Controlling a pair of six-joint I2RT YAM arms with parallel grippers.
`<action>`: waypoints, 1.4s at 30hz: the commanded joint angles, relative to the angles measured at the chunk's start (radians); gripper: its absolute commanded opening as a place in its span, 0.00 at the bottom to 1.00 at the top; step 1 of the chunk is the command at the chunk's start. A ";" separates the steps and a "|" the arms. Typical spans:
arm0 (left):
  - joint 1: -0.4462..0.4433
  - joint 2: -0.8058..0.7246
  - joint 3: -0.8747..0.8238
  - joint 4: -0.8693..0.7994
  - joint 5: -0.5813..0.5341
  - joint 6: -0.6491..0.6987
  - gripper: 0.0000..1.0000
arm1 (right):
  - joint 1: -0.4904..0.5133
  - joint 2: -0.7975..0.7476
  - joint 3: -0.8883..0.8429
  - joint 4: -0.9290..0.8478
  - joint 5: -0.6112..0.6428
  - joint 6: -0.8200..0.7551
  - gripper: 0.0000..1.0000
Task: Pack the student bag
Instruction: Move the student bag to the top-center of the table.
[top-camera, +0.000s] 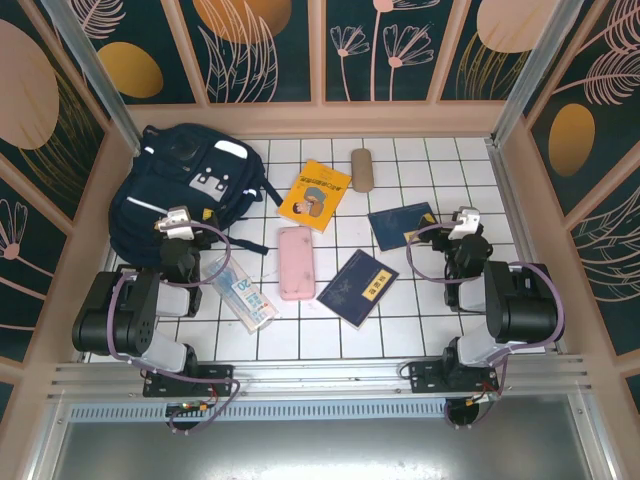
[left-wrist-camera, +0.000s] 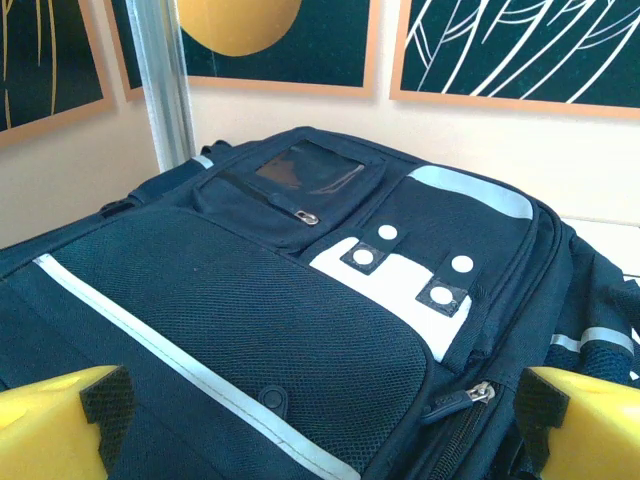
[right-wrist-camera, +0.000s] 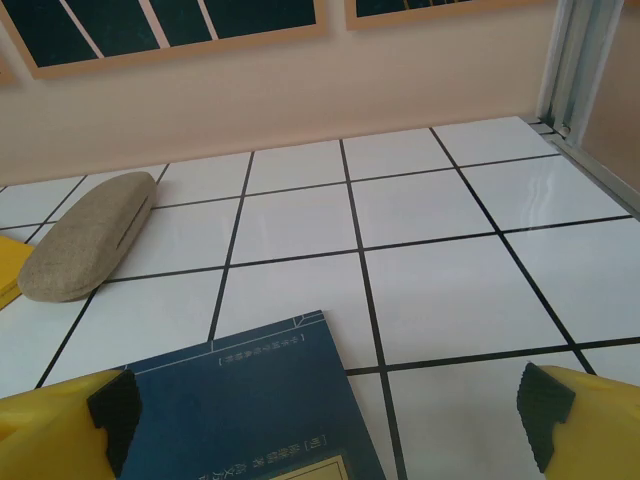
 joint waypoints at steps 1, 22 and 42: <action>0.006 0.005 -0.009 0.029 0.013 0.014 0.99 | 0.008 0.001 0.017 0.005 0.009 0.002 0.99; 0.028 -0.002 0.010 -0.019 0.063 0.003 0.99 | 0.003 0.001 0.019 0.000 0.003 0.007 0.99; 0.028 -0.349 0.601 -1.158 0.111 -0.374 0.99 | -0.054 -0.441 0.430 -0.934 -0.003 0.473 0.99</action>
